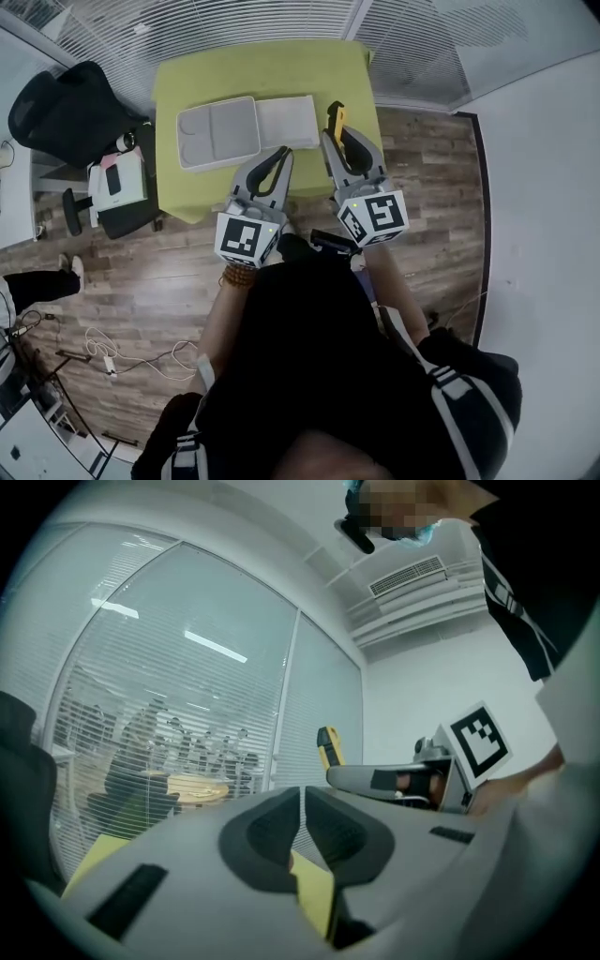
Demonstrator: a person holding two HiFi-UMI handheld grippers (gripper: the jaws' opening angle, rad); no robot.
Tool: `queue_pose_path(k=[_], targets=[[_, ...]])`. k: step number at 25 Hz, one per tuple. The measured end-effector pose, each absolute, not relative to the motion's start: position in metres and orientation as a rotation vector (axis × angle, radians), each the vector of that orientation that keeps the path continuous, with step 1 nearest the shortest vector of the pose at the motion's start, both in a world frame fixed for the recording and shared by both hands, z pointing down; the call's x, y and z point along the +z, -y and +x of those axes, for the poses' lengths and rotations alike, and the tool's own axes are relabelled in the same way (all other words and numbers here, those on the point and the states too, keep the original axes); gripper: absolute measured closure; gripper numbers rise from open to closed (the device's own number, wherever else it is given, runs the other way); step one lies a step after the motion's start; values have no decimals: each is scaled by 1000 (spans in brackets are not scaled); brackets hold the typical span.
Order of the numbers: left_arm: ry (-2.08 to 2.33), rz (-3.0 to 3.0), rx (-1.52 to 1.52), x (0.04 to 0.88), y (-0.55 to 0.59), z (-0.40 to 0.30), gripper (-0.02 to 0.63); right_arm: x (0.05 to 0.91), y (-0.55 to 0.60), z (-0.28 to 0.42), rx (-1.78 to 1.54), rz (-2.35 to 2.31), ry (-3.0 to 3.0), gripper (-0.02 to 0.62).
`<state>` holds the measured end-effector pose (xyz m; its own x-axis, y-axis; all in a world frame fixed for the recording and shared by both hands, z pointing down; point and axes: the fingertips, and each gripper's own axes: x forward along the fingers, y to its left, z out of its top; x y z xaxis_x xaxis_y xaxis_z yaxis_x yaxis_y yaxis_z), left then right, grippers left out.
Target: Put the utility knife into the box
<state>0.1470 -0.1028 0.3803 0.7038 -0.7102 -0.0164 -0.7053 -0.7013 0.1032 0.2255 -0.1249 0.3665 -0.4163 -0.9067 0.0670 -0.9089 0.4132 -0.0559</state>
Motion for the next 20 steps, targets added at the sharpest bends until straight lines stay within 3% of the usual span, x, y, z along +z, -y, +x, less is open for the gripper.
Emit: queue_pose_path(k=[20], targets=[[1233,2750,-5,390,174,73,580,384,164,202,150,1691,2462,526]])
